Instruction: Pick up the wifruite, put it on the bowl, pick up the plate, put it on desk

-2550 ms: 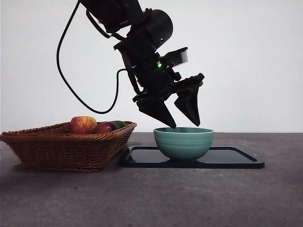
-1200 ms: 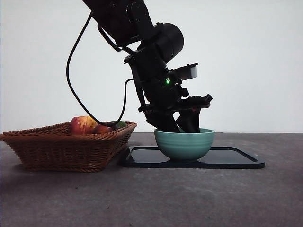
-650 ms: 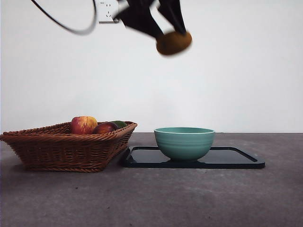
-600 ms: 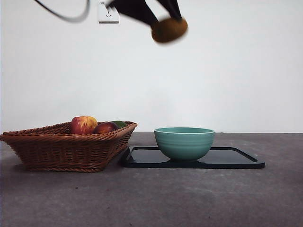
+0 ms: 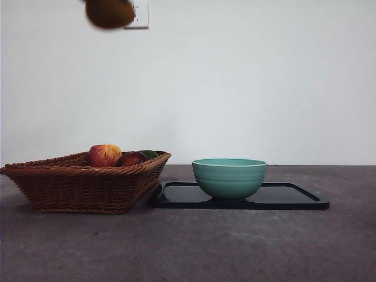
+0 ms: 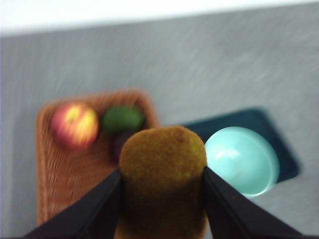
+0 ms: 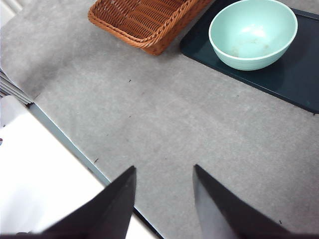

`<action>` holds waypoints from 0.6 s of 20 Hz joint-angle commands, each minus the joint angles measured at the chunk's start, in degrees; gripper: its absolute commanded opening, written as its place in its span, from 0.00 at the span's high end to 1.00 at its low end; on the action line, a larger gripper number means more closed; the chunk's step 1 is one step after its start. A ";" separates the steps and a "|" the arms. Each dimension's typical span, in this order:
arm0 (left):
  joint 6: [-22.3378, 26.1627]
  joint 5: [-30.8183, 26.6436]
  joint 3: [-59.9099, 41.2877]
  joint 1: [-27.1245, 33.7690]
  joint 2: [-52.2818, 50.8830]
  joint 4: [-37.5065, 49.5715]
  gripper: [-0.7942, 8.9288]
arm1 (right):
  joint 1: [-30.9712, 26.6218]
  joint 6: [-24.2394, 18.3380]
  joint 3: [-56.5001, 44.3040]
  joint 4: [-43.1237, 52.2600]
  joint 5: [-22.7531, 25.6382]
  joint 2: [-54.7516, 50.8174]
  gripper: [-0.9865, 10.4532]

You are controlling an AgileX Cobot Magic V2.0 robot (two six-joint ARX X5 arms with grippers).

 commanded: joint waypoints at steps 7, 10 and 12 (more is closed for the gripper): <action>-4.96 -0.90 -20.09 3.67 0.94 14.91 0.73 | 0.35 0.09 0.52 0.72 0.02 0.11 0.76; -4.92 -0.87 -23.78 4.92 3.85 18.45 0.73 | 0.33 0.09 0.52 0.72 0.02 0.11 0.76; -4.50 -0.87 -24.02 5.44 6.82 19.98 0.73 | 0.35 0.13 0.52 0.70 0.00 0.11 0.76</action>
